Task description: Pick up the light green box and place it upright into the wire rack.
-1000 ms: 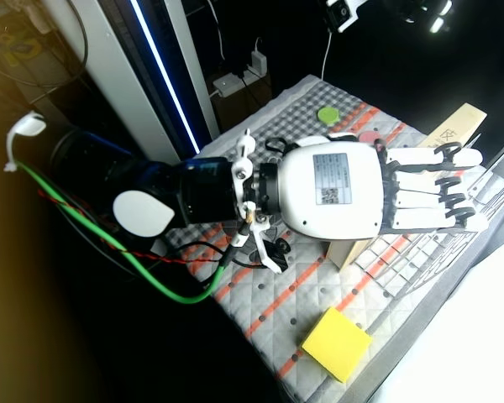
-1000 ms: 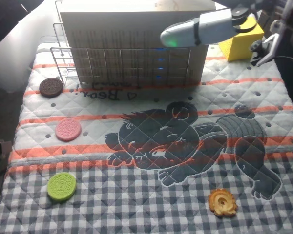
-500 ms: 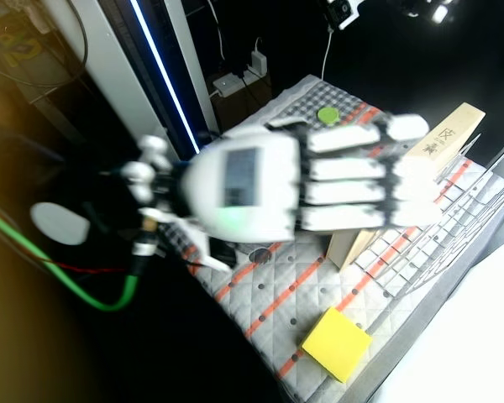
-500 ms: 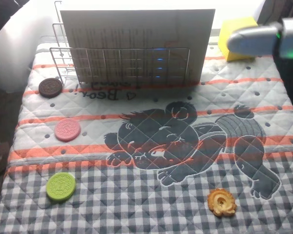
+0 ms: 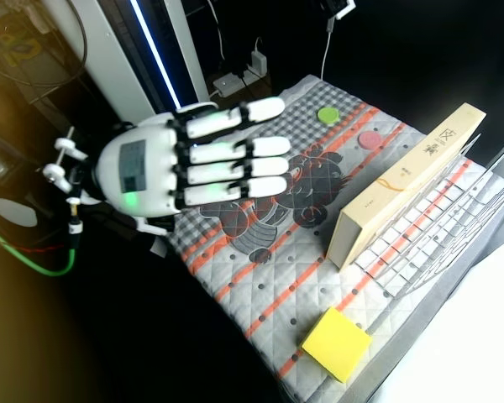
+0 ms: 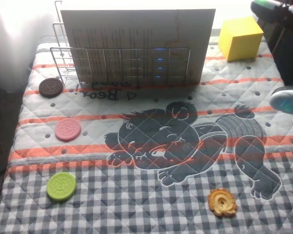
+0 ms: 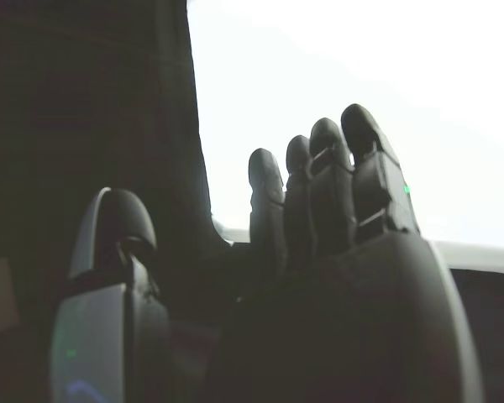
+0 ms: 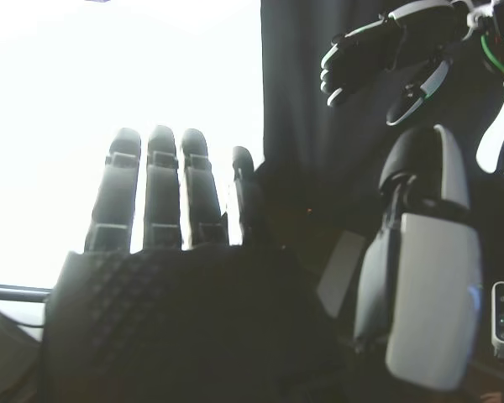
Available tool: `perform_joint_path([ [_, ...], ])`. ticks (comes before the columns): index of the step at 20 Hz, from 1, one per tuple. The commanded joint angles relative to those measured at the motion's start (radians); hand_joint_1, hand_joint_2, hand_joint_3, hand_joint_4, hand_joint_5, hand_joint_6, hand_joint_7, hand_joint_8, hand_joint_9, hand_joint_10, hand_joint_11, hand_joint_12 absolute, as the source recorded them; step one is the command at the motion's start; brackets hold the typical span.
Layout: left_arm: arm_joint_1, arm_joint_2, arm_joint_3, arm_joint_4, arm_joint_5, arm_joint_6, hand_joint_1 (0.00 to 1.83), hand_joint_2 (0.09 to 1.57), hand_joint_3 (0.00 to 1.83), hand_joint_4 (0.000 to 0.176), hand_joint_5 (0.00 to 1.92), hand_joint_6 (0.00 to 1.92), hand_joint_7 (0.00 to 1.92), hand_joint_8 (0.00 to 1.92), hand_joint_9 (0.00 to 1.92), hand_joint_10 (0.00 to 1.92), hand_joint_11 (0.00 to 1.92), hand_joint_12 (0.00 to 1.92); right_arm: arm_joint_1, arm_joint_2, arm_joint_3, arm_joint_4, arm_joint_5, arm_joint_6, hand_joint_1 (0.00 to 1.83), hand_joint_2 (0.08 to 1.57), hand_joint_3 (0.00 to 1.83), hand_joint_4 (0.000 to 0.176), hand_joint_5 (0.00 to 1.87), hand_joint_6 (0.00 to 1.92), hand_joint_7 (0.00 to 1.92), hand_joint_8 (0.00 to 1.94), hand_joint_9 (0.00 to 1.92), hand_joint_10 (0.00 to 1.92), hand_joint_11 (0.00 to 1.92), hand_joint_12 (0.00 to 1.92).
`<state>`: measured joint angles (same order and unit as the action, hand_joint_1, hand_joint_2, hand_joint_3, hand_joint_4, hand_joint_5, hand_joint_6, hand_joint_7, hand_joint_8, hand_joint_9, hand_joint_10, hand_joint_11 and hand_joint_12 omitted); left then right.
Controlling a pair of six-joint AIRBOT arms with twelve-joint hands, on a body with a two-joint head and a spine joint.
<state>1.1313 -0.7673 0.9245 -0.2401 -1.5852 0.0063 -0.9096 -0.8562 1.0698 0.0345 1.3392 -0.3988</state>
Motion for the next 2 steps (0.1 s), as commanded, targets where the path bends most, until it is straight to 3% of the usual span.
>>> perform_joint_path([
  [1,-0.001,-0.001,0.006,-0.009,-0.142,-0.006,0.61,1.02,0.00,0.055,0.21,0.00,0.28,0.00,0.30,0.00,0.00,0.62,0.002,0.002,-0.009,0.030,0.160,0.004,0.54,1.00,0.00,0.076,0.13,0.00,0.31,0.01,0.30,0.01,0.22,0.05],
  [2,0.000,-0.001,0.011,-0.011,-0.145,-0.006,0.59,1.01,0.00,0.023,0.18,0.00,0.29,0.00,0.33,0.01,0.00,0.71,-0.005,0.005,-0.014,0.032,0.172,0.004,0.57,0.97,0.00,0.073,0.13,0.00,0.32,0.01,0.29,0.00,0.19,0.04],
])
